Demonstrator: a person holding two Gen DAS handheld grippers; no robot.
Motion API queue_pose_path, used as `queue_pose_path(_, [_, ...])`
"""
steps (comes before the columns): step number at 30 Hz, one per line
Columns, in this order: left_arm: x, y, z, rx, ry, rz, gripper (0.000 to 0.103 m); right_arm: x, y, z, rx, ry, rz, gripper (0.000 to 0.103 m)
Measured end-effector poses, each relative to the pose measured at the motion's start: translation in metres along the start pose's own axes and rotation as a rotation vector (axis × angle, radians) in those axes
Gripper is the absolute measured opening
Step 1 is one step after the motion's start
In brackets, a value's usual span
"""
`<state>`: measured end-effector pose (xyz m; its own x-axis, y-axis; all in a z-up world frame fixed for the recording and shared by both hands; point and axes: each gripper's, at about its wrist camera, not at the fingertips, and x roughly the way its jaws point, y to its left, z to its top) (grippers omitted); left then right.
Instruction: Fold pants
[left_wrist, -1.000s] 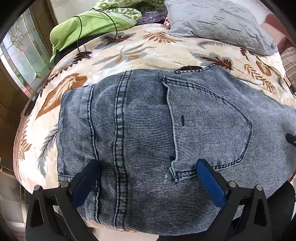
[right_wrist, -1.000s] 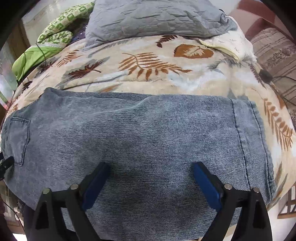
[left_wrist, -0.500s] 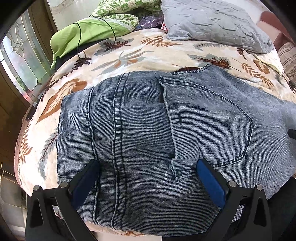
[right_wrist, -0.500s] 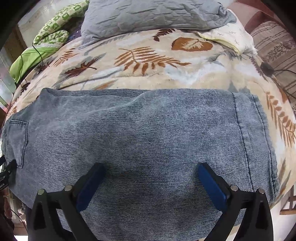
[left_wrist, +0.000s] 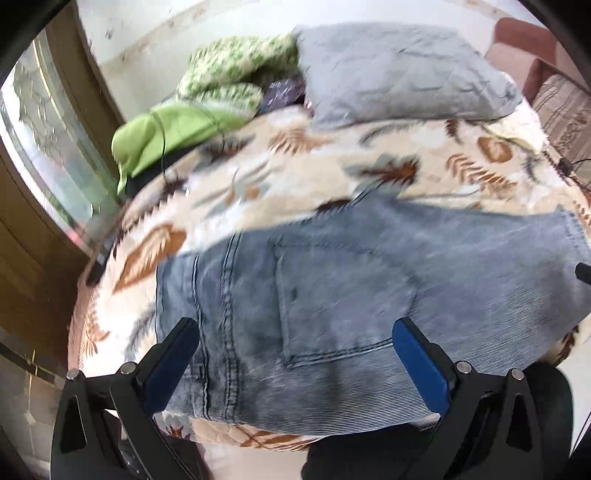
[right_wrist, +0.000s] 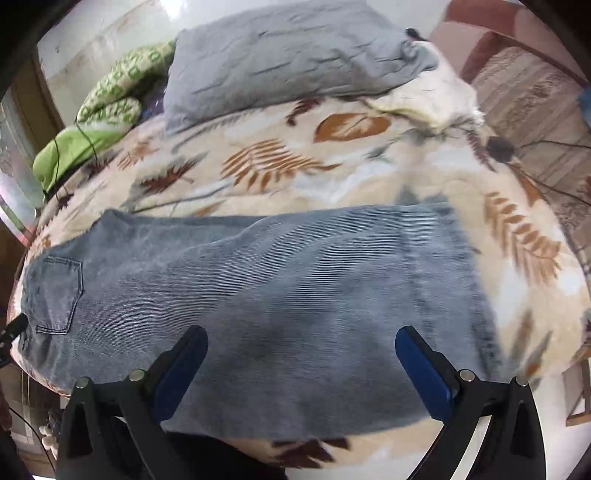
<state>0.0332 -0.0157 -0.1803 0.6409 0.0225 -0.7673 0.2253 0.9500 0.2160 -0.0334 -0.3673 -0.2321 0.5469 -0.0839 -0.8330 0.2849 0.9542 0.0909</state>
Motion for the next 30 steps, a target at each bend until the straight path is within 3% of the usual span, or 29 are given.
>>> queue_pose_path(11, [-0.039,-0.062,0.030,0.137,-0.076,-0.015,0.103,-0.025,-0.069,-0.018,0.128,-0.031,0.001,0.103])
queue_pose_path(30, [-0.051,-0.158,0.055,0.302,-0.096,-0.081,0.103,-0.038,-0.150,-0.050,0.267,-0.035,-0.012,0.103])
